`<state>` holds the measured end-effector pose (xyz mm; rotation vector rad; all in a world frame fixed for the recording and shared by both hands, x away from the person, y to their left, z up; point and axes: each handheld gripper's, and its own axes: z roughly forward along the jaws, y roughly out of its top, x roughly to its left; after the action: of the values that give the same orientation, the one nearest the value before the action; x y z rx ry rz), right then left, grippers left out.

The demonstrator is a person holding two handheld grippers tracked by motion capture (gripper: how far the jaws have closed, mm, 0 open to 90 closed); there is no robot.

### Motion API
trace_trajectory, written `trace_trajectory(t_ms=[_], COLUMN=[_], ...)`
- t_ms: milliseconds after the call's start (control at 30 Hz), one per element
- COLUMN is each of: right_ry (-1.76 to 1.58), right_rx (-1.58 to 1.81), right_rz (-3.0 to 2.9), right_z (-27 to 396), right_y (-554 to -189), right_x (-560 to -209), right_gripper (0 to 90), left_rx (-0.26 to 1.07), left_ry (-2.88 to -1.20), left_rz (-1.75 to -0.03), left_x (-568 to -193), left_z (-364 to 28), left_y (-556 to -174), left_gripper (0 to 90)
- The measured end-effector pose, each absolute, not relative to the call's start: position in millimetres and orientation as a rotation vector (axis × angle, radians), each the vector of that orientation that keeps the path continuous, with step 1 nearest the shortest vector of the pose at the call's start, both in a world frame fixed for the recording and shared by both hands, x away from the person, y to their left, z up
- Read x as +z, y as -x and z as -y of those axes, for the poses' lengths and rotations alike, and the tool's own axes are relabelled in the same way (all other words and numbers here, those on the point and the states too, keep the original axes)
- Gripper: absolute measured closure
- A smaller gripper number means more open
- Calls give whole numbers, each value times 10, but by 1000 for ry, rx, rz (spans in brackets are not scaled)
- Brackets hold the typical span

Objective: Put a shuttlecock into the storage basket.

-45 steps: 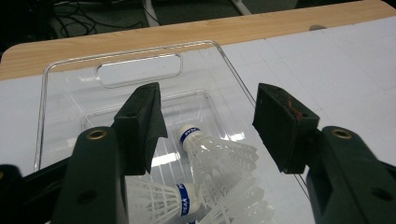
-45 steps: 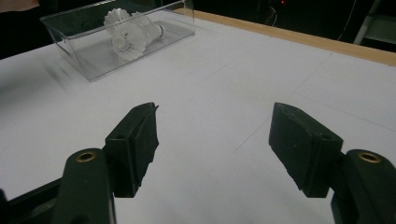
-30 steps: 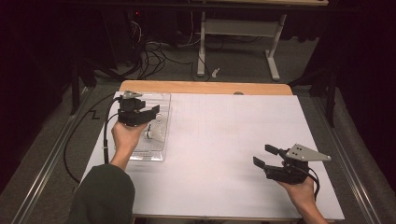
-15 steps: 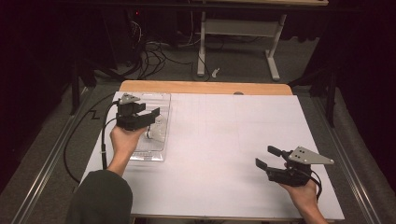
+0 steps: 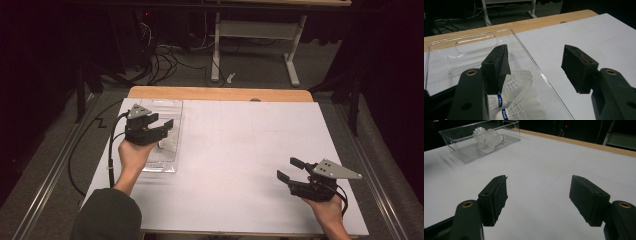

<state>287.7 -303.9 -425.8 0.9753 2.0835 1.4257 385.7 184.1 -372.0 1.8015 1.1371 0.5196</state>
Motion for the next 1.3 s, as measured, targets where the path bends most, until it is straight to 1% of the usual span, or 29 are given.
trace_trajectory(t_ms=[867,1300], right_ry=[-989,-989], right_rx=[1432,1434], right_rz=[-2067,-2065], right_z=[3080,3083], right_y=[-2843,-2829], right_x=[-4283,-4288], right_gripper=[300,300], left_rx=[533,524], left_ry=[-1762,-1752], left_rz=[-1050,-1029], left_x=[-3705,-3768], left_z=[-1825,-1838], left_y=[-3575,-3424], left_gripper=[385,384])
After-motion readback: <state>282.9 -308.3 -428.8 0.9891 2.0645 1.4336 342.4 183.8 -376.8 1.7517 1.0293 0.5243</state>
